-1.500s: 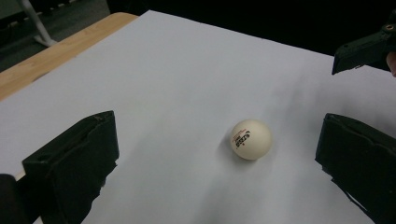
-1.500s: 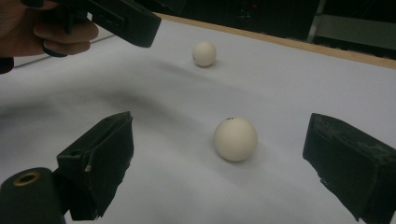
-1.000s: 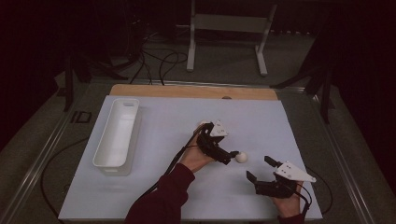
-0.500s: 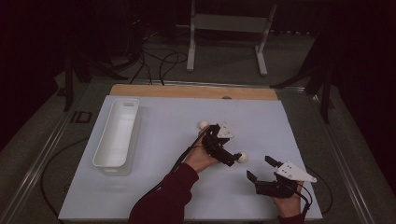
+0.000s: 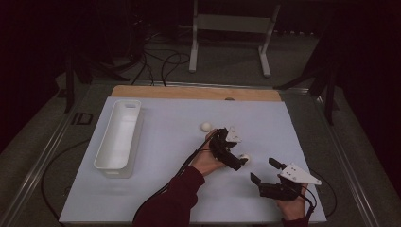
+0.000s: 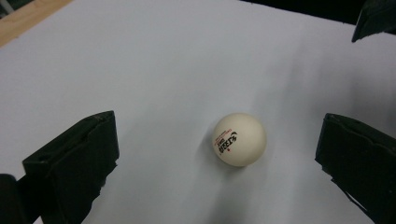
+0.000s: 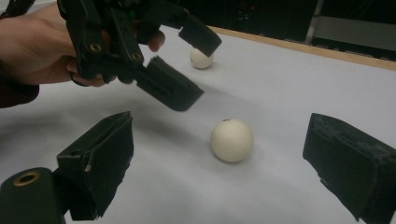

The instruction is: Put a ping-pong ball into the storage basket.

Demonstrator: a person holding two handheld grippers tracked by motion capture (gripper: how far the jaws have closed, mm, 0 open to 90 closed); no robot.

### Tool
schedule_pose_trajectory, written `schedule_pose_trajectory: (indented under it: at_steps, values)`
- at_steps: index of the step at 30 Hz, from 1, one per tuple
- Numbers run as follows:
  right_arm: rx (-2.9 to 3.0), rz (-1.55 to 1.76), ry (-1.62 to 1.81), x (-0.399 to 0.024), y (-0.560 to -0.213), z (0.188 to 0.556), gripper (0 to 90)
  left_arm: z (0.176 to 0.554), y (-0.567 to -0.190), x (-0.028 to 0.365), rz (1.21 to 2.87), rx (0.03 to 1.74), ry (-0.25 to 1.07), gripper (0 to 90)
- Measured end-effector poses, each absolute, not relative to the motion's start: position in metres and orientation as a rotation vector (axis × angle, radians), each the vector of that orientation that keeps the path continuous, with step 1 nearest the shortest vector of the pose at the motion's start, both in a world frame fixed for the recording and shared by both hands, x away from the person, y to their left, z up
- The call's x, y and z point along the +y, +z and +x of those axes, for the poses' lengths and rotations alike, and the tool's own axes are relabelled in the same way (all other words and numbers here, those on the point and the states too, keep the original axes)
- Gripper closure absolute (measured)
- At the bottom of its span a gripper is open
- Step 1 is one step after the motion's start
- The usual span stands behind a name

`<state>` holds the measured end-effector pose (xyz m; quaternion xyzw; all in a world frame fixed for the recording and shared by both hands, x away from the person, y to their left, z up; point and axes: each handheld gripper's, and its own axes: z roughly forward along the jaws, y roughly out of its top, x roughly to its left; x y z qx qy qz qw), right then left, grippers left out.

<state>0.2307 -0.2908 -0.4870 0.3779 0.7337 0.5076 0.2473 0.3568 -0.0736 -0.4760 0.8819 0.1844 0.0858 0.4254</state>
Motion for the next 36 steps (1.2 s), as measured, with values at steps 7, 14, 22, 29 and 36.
schedule_pose_trajectory:
  at_steps: [7, 14, 22, 29, 36]
  values:
    - [2.001, 1.029, 1.386, -0.291, -0.487, 0.231, 8.5, 0.358, -0.481, -0.079, 2.227, 0.456, 0.202, 0.0]
    - [2.001, 1.031, 1.385, -0.291, -0.487, 0.231, 8.5, 0.359, -0.485, -0.084, 2.233, 0.462, 0.176, 0.0]
    - [2.002, 1.029, 1.385, -0.291, -0.487, 0.231, 8.5, 0.361, -0.491, -0.092, 2.253, 0.464, 0.142, 0.0]
    - [2.001, 1.028, 1.387, -0.291, -0.487, 0.231, 8.5, 0.363, -0.496, -0.096, 2.270, 0.478, 0.120, 0.5]
    - [2.002, 1.029, 1.386, -0.291, -0.487, 0.231, 8.5, 0.363, -0.501, -0.099, 2.281, 0.487, 0.088, 0.5]
